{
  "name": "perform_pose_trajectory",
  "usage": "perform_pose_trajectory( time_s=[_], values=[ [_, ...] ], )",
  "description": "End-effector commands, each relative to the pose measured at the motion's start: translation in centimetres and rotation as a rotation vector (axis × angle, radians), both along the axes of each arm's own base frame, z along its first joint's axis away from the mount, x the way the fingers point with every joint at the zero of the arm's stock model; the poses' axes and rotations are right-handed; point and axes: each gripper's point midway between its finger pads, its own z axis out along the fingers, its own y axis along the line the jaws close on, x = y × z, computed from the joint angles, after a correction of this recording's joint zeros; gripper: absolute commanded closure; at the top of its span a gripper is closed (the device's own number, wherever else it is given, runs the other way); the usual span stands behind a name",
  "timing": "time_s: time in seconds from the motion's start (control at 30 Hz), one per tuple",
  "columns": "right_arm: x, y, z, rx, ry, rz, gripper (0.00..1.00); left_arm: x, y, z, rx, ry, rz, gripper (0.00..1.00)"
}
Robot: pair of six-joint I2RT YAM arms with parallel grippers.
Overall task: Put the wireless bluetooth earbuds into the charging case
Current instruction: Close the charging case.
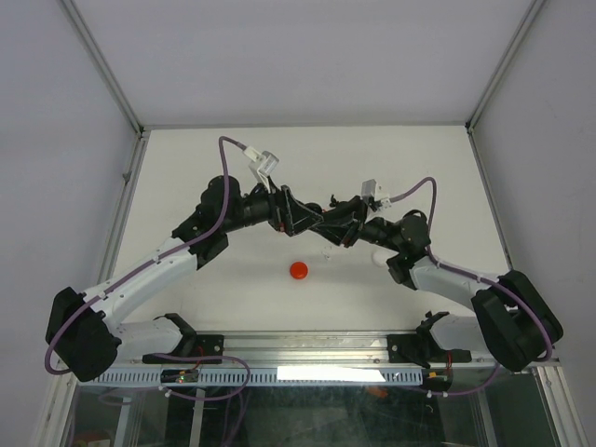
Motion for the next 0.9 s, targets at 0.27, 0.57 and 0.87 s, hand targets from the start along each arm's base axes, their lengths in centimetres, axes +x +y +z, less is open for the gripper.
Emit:
perform_pose_trajectory(
  time_s=[0.27, 0.57, 0.87],
  values=[
    [-0.7, 0.7, 1.5, 0.023, 0.003, 0.087, 1.00, -2.4, -0.9, 6.0, -0.188, -0.123, -0.175, 0.12],
    [-0.4, 0.8, 0.2, -0.011, 0.049, 0.086, 1.00, -3.8, -0.7, 6.6, -0.208, -0.129, -0.250, 0.14],
    [-0.2, 0.5, -0.2, -0.023, 0.063, 0.067, 1.00, -3.5, -0.1, 5.8, -0.173, -0.113, -0.203, 0.12]
  ],
)
